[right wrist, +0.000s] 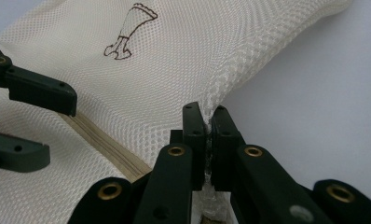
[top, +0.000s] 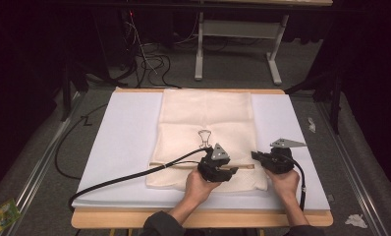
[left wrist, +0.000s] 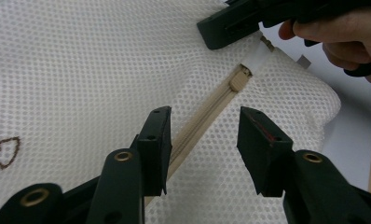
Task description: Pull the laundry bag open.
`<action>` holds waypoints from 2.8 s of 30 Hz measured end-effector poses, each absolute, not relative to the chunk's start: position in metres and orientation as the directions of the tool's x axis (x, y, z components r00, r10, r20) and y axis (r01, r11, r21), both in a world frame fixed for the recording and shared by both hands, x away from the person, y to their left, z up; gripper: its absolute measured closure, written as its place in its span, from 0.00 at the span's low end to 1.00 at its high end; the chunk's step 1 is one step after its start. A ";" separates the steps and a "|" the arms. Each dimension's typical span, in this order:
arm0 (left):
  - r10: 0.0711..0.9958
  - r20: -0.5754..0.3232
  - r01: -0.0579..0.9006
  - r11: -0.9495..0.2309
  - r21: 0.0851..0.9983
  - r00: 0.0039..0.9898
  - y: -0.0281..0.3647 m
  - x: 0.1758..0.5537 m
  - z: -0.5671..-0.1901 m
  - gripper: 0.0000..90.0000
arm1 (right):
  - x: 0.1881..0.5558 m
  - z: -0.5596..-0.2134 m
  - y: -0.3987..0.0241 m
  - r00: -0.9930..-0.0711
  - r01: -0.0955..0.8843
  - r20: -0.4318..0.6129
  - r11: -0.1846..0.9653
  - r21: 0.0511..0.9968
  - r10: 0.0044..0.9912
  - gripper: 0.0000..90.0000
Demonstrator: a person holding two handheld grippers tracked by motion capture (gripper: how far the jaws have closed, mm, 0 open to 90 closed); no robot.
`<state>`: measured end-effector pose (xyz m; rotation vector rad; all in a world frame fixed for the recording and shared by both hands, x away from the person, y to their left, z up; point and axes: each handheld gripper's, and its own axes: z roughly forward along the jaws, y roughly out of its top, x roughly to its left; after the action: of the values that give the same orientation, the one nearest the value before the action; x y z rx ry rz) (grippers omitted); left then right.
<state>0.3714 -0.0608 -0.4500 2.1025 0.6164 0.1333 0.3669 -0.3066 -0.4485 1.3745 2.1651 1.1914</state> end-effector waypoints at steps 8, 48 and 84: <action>0.451 -0.146 0.368 -0.456 0.810 0.880 -0.072 0.369 -0.450 0.63 | 0.366 -0.446 -0.306 -0.493 0.589 0.161 0.192 0.785 0.855 0.98; 0.421 -0.191 0.394 -0.473 0.788 0.887 -0.106 0.376 -0.467 0.66 | 0.366 -0.439 -0.298 -0.529 0.570 0.176 0.193 0.798 0.830 0.98; 0.395 -0.247 0.418 -0.439 0.795 0.885 -0.106 0.380 -0.464 0.96 | 0.367 -0.441 -0.298 -0.533 0.569 0.176 0.196 0.799 0.828 0.98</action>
<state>0.3798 -0.1059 -0.4642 2.0764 0.5869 -0.0299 0.3669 -0.2983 -0.4405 1.3230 2.1826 1.2546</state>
